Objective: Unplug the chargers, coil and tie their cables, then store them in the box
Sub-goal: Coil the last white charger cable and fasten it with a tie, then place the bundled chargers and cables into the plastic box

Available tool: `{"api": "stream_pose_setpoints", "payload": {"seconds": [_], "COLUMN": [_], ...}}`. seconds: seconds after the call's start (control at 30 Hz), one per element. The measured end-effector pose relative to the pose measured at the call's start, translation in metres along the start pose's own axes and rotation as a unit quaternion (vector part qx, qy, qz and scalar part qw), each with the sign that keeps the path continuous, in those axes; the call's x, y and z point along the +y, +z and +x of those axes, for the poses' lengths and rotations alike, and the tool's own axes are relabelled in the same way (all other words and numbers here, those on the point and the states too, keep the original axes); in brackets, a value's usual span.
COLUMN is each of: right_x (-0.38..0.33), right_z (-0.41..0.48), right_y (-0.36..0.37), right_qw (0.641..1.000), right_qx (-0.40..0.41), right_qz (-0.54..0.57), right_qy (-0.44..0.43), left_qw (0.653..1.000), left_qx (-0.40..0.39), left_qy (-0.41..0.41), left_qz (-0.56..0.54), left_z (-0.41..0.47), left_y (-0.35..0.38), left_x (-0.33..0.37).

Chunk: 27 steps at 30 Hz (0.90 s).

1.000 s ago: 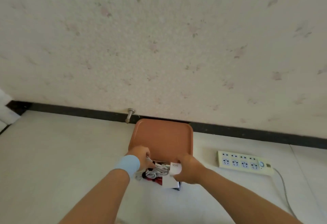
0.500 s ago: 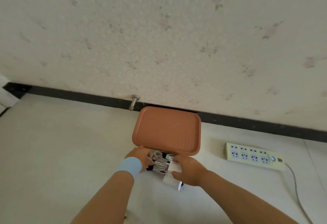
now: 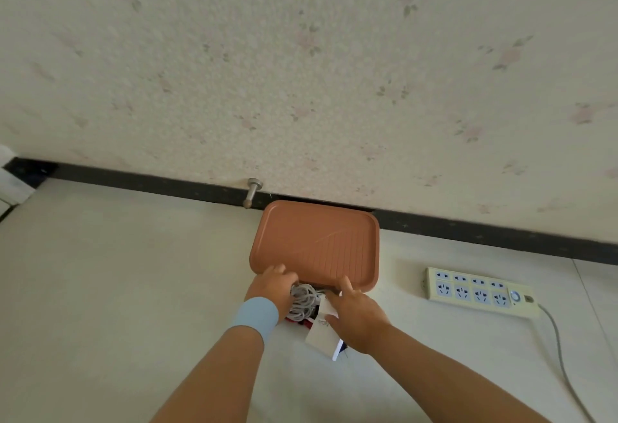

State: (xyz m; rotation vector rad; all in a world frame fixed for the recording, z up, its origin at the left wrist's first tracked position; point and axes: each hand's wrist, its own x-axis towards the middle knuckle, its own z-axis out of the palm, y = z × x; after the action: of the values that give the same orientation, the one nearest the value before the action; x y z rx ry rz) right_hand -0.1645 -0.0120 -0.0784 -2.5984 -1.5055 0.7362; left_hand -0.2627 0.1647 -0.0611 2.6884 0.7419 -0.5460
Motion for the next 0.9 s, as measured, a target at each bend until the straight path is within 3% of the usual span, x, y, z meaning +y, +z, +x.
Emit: {"api": "stream_pose_setpoints", "payload": {"seconds": [0.13, 0.33, 0.6, 0.9], "right_x": [0.011, 0.032, 0.048, 0.055], "right_z": [0.002, 0.019, 0.035, 0.047], "right_y": [-0.011, -0.026, -0.025, -0.042], "right_qw": [0.999, 0.994, 0.975, 0.965], "right_qx": [-0.013, 0.073, -0.023, -0.087], "right_qz": [-0.036, -0.08, -0.213, -0.222], "right_qy": [-0.026, -0.033, -0.057, -0.109], "left_qw": [0.999, 0.995, 0.996, 0.998], "left_qx": [0.025, 0.05, 0.011, 0.042], "left_qy": [0.035, 0.086, 0.086, 0.048], "left_qz": [-0.012, -0.004, 0.002, 0.011], "left_z": [0.008, 0.022, 0.035, 0.043], "left_y": [0.0, -0.005, 0.008, 0.009], "left_x": [0.01, 0.031, 0.047, 0.06]}}
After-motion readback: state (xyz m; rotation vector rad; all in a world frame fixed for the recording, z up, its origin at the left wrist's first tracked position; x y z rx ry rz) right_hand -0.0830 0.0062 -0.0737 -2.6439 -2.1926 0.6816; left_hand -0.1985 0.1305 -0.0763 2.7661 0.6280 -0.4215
